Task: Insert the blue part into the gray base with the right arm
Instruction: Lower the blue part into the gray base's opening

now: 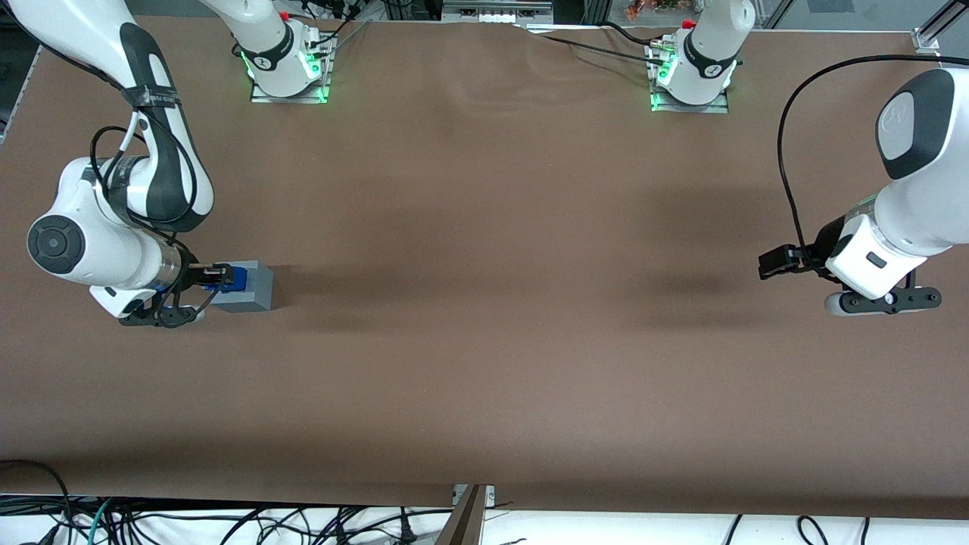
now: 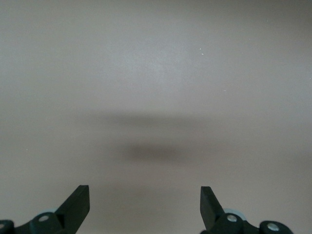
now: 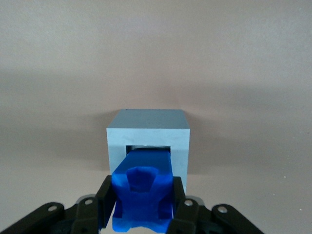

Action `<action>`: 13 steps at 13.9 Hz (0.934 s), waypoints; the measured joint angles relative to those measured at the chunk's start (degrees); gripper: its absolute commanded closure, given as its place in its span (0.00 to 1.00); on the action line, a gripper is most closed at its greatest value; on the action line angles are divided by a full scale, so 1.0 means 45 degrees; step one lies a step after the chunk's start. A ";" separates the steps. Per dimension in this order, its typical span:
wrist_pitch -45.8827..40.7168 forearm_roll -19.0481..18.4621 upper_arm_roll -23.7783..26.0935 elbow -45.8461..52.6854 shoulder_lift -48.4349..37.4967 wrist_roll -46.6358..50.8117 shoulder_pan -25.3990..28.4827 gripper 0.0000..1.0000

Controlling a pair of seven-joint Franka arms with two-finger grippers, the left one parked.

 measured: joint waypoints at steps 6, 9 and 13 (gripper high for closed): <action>0.0460 0.0007 0.0005 -0.0101 0.0005 0.0004 0.0002 0.68; 0.0820 0.0007 0.0005 -0.0170 0.0036 0.0004 0.0003 0.68; 0.0993 0.0011 0.0004 -0.0262 0.0021 0.0004 0.0003 0.36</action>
